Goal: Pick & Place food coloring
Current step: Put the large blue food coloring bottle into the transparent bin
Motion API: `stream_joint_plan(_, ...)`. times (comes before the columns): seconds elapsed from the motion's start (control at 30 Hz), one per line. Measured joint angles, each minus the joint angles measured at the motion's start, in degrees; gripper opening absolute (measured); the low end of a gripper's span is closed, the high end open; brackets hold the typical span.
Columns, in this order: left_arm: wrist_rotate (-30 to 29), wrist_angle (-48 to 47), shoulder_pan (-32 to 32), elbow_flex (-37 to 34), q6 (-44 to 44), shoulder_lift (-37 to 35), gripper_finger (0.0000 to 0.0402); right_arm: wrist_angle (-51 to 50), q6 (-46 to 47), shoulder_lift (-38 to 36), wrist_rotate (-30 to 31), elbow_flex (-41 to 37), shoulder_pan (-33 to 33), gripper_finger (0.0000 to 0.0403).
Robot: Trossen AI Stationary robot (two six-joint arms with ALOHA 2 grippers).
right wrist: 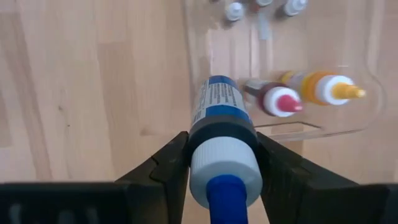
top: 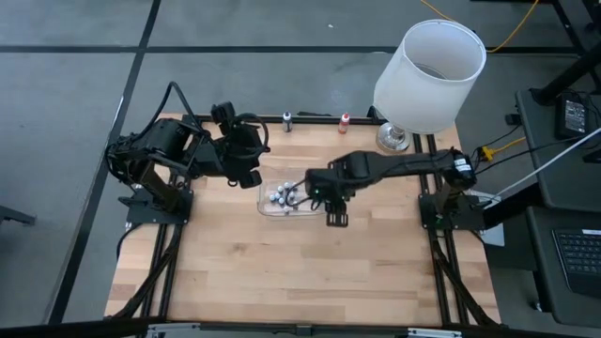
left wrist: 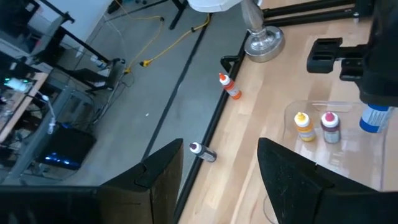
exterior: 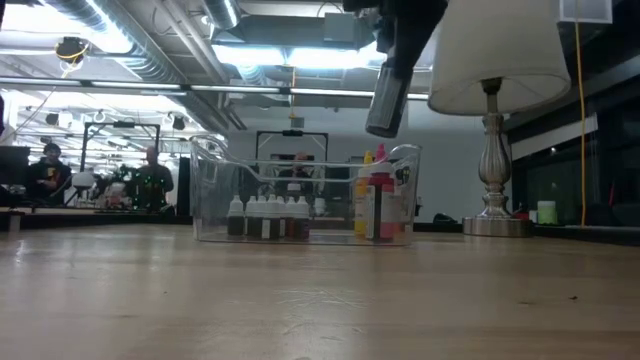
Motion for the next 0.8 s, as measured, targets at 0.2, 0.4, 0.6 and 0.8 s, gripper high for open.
stream_joint_plan(0.2,-2.8,0.0,0.0,0.0,0.0,0.0,0.0200,0.3,-1.2,0.3,0.0,0.0,-3.0,0.0157)
stream_joint_plan(0.4,-3.6,0.0,0.0,0.0,0.0,0.0,0.0200,0.6,-4.2,4.3,-2.7,0.0,-3.2,0.0157)
stream_joint_plan(0.6,-3.6,0.0,0.0,0.0,-0.3,0.0,0.0200,0.4,-4.2,6.8,-4.1,0.0,-2.6,0.0157)
stream_joint_plan(0.8,-3.5,0.0,0.0,0.0,-0.3,0.0,0.0200,0.9,-4.2,6.9,-3.9,0.0,-3.2,0.0157)
